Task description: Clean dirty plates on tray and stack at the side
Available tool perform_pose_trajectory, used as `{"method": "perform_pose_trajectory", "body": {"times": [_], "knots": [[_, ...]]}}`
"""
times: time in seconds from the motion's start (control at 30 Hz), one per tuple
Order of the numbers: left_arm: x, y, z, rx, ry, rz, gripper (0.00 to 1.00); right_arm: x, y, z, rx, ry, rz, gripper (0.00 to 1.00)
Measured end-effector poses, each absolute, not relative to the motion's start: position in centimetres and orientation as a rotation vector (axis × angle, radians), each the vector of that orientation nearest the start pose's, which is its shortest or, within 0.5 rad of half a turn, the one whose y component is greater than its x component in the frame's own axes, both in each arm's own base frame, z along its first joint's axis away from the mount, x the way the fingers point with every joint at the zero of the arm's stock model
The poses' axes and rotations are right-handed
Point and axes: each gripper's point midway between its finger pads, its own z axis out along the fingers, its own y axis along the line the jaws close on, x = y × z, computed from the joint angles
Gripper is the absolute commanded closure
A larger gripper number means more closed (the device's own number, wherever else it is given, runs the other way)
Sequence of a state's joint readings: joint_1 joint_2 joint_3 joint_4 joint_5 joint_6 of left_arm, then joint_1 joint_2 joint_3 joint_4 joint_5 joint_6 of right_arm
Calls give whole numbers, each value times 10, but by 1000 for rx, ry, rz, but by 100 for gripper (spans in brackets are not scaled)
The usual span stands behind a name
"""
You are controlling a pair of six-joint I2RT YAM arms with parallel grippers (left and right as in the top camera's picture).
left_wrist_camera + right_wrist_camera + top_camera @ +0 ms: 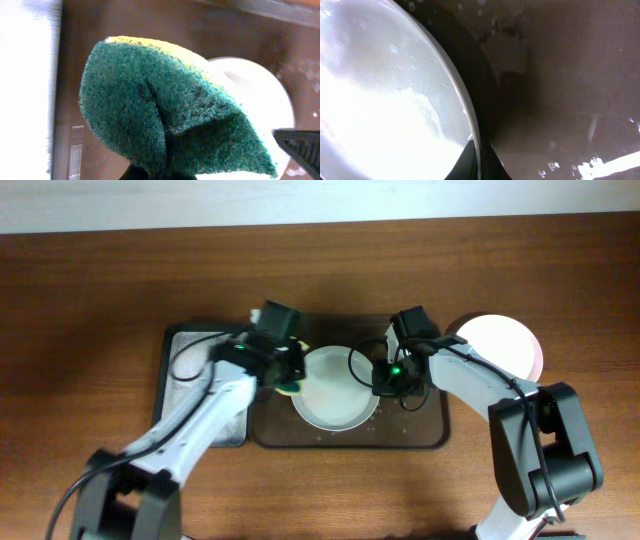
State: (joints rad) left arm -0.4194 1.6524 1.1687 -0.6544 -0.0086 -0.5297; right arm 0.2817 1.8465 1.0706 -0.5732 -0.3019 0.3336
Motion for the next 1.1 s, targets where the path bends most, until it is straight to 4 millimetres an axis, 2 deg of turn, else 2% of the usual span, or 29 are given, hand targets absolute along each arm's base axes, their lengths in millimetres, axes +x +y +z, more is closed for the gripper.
{"method": "perform_pose_trajectory", "body": {"times": [0.1, 0.13, 0.17, 0.37, 0.5, 0.57, 0.67, 0.8, 0.87, 0.9, 0.93, 1.0, 1.03, 1.1], "knots": [[354, -122, 89, -190, 2780, -191, 100, 335, 135, 22, 1, 2991, 388, 96], [353, -114, 88, -188, 2792, -175, 100, 340, 132, 31, -16, 2973, 356, 96], [352, -96, 86, -187, 2814, -141, 100, 350, 126, 52, -37, 2925, 291, 96], [357, -50, 84, -182, 2823, -72, 100, 368, 103, 104, -79, 2811, 86, 96], [359, -34, 81, -205, 2827, -54, 100, 370, 82, 121, -81, 2788, -93, 96], [361, -26, 74, -223, 2841, -43, 100, 374, 72, 132, -83, 2756, -217, 96], [363, -21, 59, -218, 2871, -29, 100, 375, 67, 146, -115, 2702, -371, 96], [365, -21, 40, -153, 2911, -15, 98, 377, 73, 167, -195, 2582, -591, 96], [368, -21, 29, -131, 2921, -11, 79, 376, 77, 178, -234, 2504, -715, 96], [369, -21, 26, -126, 2924, -10, 66, 376, 79, 183, -247, 2471, -758, 96], [370, -21, 24, -114, 2924, -9, 47, 375, 82, 188, -261, 2438, -798, 96], [372, -21, 22, -106, 2920, -9, 27, 374, 88, 196, -283, 2380, -859, 96], [373, -21, 21, -103, 2919, -8, 23, 373, 90, 200, -291, 2356, -881, 96], [374, -22, 22, -99, 2914, -9, 23, 372, 93, 205, -302, 2318, -918, 96]]}}
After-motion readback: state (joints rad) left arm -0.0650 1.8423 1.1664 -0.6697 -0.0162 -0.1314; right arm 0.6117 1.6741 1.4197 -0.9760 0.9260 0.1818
